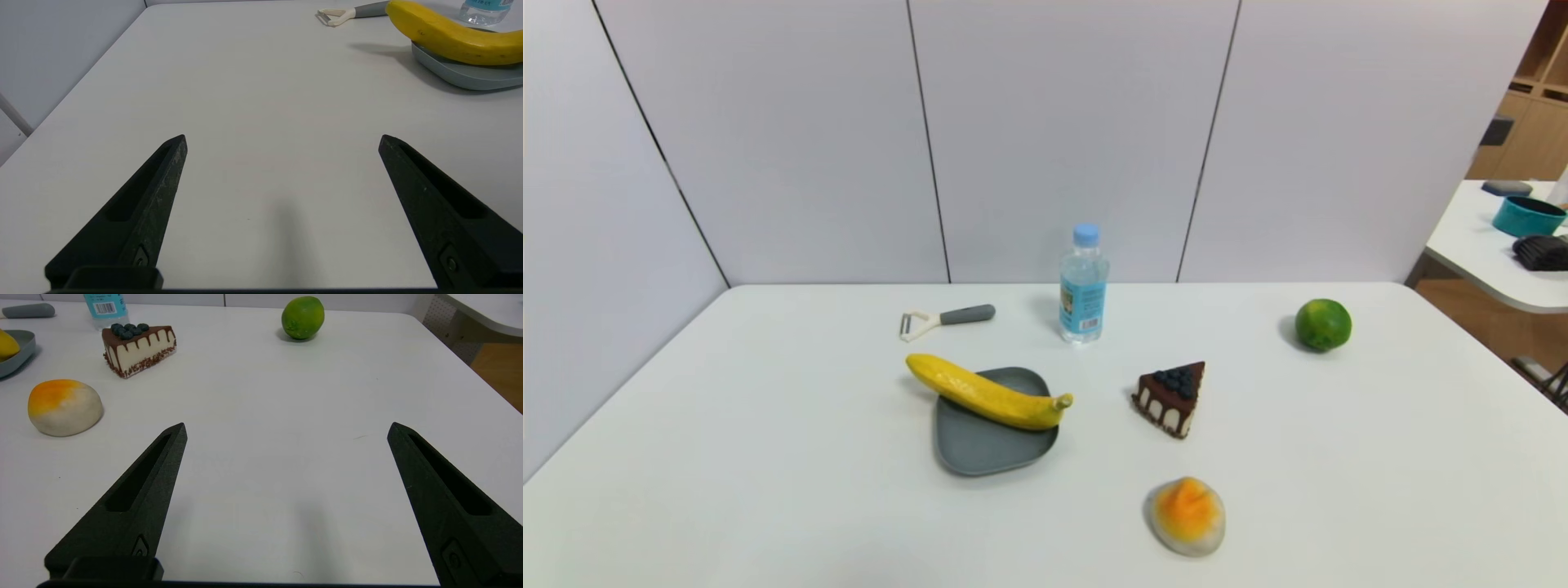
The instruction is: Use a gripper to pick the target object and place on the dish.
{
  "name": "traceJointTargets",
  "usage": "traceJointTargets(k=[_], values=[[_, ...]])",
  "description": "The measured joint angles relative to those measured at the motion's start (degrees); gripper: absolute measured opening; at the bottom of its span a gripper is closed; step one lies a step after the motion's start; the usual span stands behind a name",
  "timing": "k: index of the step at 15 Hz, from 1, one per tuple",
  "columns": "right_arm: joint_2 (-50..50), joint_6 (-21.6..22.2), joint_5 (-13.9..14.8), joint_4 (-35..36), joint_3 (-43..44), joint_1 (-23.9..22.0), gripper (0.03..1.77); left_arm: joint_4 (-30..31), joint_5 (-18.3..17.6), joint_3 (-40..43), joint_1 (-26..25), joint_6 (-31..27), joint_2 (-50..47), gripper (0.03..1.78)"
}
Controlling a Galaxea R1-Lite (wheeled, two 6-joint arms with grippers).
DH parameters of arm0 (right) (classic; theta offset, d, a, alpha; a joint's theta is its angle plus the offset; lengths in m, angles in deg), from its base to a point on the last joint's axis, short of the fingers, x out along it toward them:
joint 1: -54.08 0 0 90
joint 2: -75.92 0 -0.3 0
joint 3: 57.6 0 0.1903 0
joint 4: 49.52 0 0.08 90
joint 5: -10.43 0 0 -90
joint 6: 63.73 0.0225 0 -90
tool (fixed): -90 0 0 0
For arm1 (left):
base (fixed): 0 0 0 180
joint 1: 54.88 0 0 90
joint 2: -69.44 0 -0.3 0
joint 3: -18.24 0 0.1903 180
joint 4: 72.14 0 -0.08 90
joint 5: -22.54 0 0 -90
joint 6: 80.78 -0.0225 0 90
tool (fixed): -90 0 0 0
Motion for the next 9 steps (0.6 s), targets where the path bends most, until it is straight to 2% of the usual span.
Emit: traceJointTargets(k=[9], values=[[-0.02, 1.13, 0.32, 0.0, 0.0, 0.0, 1.7, 0.0, -0.02, 0.0, 0.0, 0.0, 0.0, 1.69]])
